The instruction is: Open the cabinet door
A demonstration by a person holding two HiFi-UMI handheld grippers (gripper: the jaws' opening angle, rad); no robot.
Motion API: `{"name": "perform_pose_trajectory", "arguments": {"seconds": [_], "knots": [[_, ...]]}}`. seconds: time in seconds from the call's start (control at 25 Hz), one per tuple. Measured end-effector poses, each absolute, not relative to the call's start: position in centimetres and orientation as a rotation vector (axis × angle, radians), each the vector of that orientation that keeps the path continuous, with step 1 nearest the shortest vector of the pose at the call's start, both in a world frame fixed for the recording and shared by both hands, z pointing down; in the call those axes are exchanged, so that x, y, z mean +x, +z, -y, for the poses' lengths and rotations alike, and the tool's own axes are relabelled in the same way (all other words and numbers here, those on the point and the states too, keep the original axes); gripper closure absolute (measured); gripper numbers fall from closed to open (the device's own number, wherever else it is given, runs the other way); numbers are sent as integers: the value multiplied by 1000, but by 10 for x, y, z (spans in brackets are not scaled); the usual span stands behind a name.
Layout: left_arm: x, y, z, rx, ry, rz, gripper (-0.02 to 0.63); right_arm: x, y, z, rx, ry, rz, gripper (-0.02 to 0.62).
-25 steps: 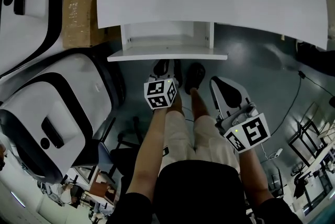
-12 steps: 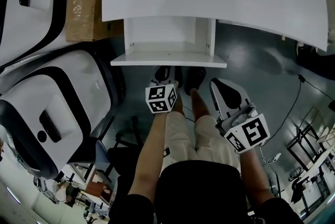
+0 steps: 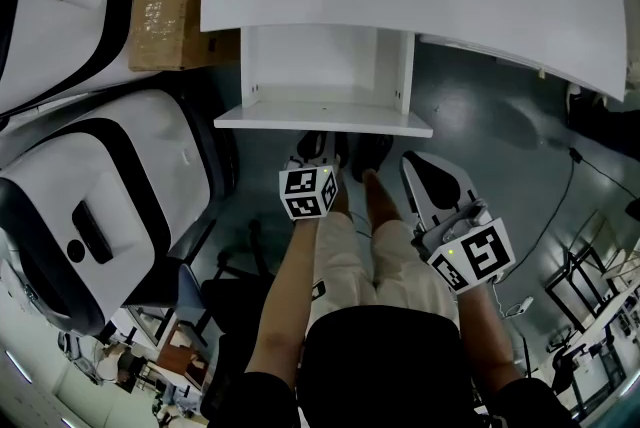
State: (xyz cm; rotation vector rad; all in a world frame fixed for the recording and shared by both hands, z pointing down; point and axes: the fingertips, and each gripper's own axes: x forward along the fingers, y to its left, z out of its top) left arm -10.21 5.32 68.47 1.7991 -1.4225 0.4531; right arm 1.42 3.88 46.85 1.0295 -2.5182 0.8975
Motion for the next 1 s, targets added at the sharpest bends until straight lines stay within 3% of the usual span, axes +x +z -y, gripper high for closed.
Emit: {"name": "perform_pose_trajectory", "arguments": {"seconds": [1.0], "knots": [[-102, 685, -84, 1766, 447, 1446, 525, 21, 467, -42, 974, 881, 2538, 578]]}}
